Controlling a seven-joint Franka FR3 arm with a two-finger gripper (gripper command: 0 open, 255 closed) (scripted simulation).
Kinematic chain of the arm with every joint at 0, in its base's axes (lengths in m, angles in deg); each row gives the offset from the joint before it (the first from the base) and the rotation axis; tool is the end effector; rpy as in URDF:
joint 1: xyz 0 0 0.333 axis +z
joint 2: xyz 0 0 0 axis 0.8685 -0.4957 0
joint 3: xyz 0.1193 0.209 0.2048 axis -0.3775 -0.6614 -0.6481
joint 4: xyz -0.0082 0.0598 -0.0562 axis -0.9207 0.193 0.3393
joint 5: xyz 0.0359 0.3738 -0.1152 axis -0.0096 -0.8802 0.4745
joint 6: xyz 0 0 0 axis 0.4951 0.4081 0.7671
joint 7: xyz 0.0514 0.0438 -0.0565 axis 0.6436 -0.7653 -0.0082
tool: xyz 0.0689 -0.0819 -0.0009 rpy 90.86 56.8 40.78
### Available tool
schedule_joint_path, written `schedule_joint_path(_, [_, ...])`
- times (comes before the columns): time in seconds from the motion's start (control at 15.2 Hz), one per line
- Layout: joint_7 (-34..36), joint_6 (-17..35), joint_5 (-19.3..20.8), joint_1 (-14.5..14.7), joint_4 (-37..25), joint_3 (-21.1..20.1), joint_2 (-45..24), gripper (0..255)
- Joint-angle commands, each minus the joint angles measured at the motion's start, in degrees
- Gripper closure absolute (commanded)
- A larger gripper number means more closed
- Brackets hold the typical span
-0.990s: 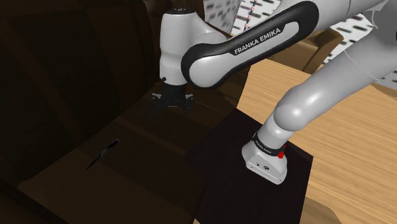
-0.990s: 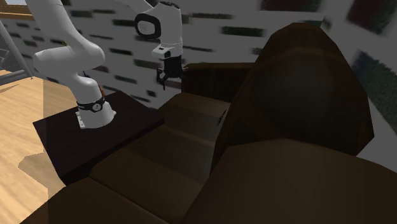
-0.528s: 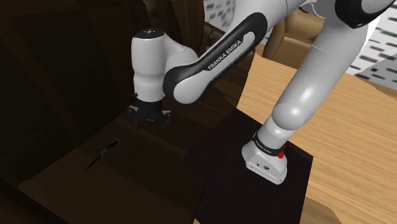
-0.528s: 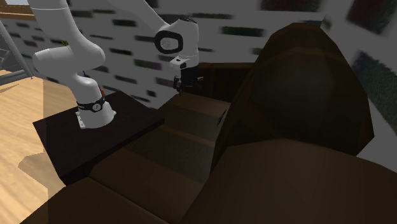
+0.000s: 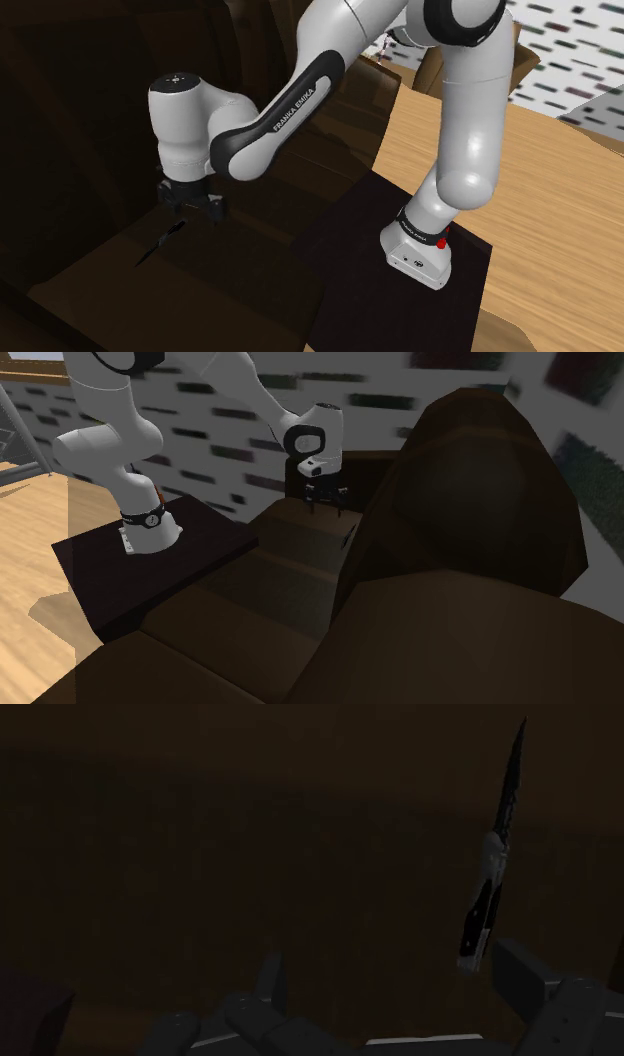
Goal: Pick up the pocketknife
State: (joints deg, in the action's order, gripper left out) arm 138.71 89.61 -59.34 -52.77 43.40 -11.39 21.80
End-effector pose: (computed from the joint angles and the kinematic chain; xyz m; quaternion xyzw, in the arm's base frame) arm 0.4252 0.4144 0.2463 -0.8584 0.5129 0.0054 0.0082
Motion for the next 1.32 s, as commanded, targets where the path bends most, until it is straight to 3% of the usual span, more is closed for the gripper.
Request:
schedule_joint_path(0.0, [4.0,0.0,2.3,3.2,-4.8,2.9,-4.7,0])
schedule_joint_path(0.4, [11.0,-2.0,4.5,10.3,-19.7,8.7,-16.3,0])
schedule_joint_path(0.99, [12.2,1.0,6.7,11.6,-21.0,10.5,-20.6,0])
schedule_joint_path(1.06, [12.1,0.9,6.7,11.6,-21.1,10.5,-20.7,255])
schedule_joint_path(1.25, [12.2,0.9,6.8,11.8,-21.6,10.6,-21.2,255])
